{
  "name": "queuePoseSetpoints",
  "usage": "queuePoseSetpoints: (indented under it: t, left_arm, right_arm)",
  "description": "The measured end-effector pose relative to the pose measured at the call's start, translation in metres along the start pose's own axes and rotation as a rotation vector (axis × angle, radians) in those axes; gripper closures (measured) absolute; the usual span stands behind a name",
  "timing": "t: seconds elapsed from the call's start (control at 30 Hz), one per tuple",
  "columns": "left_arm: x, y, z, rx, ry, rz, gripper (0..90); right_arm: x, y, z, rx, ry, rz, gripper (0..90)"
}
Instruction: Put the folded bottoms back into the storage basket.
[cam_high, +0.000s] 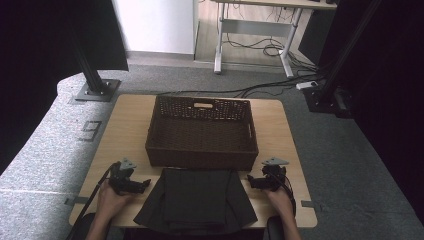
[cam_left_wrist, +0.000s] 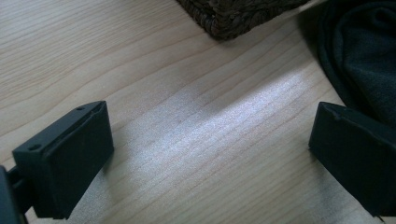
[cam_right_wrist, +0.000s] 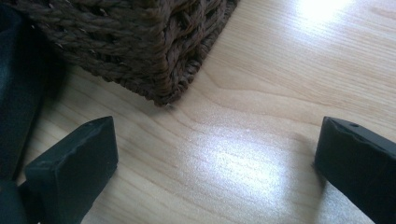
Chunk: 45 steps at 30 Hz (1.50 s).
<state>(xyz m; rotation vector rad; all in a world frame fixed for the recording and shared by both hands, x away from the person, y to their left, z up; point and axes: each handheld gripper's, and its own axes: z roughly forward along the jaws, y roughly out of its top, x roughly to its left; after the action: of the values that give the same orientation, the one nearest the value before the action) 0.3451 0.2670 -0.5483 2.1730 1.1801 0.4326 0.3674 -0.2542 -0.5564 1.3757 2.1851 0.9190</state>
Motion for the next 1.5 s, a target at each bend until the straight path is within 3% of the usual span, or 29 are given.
queuePoseSetpoints:
  t: [0.13, 0.3, 0.37, 0.57, 0.6, 0.8, 0.97, 1.17, 1.37, 1.47, 1.5]
  left_arm:
    - [-0.001, 0.0, 0.0, 0.006, 0.003, -0.006, 0.0]
    - [-0.002, 0.003, -0.002, 0.037, 0.007, -0.014, 0.0]
    - [-0.003, 0.004, -0.003, 0.042, -0.012, -0.019, 0.0]
    - [-0.012, 0.009, -0.008, 0.016, -0.031, 0.0, 0.0]
    - [-0.015, 0.012, -0.011, -0.005, -0.051, -0.002, 0.0]
    - [-0.027, 0.021, -0.018, -0.051, -0.084, 0.012, 0.2]
    - [-0.046, 0.031, -0.021, -0.055, -0.082, 0.073, 0.4]
    - [-0.061, 0.037, -0.022, -0.073, -0.127, 0.082, 0.4]
    - [-0.073, 0.041, -0.018, -0.094, -0.176, 0.08, 0.3]
    - [-0.077, 0.04, -0.012, -0.069, -0.166, 0.085, 0.0]
    - [-0.077, 0.039, -0.009, -0.058, -0.155, 0.091, 0.0]
  right_arm:
    - [0.0, 0.0, -0.002, 0.015, 0.004, 0.004, 0.0]
    - [0.001, 0.0, -0.009, 0.018, 0.044, 0.026, 0.0]
    - [0.003, 0.0, -0.013, 0.013, 0.053, 0.028, 0.0]
    - [0.011, -0.001, -0.021, -0.004, 0.083, 0.031, 0.0]
    - [0.016, 0.0, -0.024, -0.005, 0.095, 0.021, 0.0]
    - [0.033, 0.004, -0.033, -0.003, 0.124, -0.013, 0.0]
    - [0.054, 0.012, -0.039, -0.006, 0.164, -0.041, 0.0]
    - [0.073, 0.021, -0.041, -0.013, 0.2, -0.061, 0.0]
    - [0.099, 0.031, -0.037, -0.021, 0.264, -0.067, 0.0]
    - [0.104, 0.031, -0.032, -0.006, 0.258, -0.071, 0.0]
    - [0.106, 0.029, -0.023, 0.021, 0.228, -0.066, 0.0]
